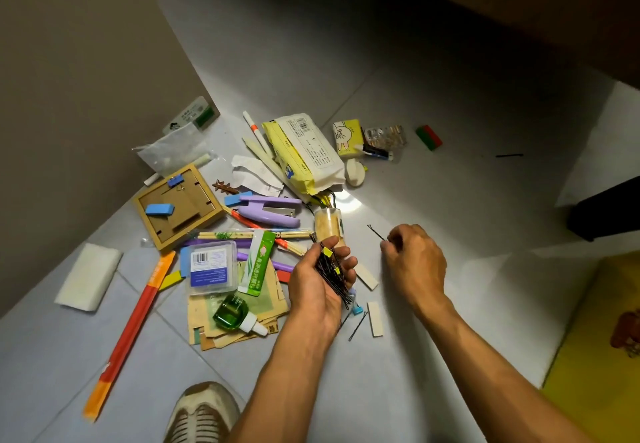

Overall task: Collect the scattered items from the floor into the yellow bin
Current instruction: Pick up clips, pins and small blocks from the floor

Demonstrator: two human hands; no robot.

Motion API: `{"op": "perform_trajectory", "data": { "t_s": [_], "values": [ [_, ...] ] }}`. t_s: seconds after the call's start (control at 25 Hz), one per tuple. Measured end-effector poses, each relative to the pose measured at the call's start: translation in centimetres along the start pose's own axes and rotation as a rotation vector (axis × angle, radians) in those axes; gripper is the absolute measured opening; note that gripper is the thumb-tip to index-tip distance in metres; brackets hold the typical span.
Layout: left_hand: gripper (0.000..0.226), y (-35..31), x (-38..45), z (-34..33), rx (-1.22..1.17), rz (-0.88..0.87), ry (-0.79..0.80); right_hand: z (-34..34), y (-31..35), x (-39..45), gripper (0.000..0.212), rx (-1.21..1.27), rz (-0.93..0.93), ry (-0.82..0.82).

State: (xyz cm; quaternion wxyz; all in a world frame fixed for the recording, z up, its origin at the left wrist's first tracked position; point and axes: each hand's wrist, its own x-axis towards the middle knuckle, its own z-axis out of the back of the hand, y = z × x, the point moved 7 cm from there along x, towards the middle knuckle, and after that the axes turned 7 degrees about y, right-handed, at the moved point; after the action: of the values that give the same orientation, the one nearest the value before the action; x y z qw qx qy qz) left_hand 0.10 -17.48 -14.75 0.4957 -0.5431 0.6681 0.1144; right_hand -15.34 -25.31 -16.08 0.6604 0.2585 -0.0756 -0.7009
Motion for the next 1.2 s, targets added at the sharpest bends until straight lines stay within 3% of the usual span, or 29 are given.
{"op": "perform_trajectory", "data": {
  "t_s": [0.12,0.32,0.48,0.6,0.84,0.92,1.04,1.12,1.2],
  "values": [
    [0.029,1.5,-0.2,-0.3,0.018,0.014,-0.004,-0.3,-0.6,-0.7,0.018,-0.064,-0.06,-0.039],
    [0.028,2.0,-1.6,-0.7,0.033,0.024,0.015,-1.0,1.4,-0.5,0.016,-0.351,0.026,0.091],
    [0.027,1.4,-1.7,-0.5,0.039,0.01,0.007,-0.6,0.5,0.2,0.015,-0.119,-0.018,0.18],
    [0.027,1.2,-1.9,-0.2,0.04,0.01,0.012,0.0,1.3,0.4,0.014,0.036,0.045,0.084],
    [0.027,1.1,-1.8,0.2,0.036,0.024,-0.027,-2.2,2.7,0.4,0.009,-0.39,0.16,0.068],
    [0.027,0.8,-1.9,0.4,0.032,0.011,-0.037,-2.9,2.9,0.1,0.011,-0.393,0.12,0.101],
    [0.028,0.6,-2.7,0.3,0.048,0.01,-0.022,-1.9,1.9,-0.4,0.018,-0.084,-0.044,0.228],
    [0.028,0.9,-3.5,-0.6,0.044,0.01,0.006,0.2,1.0,-2.9,0.022,0.421,-0.191,0.328],
    [0.028,2.2,-5.3,-3.2,0.062,0.024,0.074,4.9,0.6,-7.8,0.018,0.885,-0.24,0.294]
  ]
}}
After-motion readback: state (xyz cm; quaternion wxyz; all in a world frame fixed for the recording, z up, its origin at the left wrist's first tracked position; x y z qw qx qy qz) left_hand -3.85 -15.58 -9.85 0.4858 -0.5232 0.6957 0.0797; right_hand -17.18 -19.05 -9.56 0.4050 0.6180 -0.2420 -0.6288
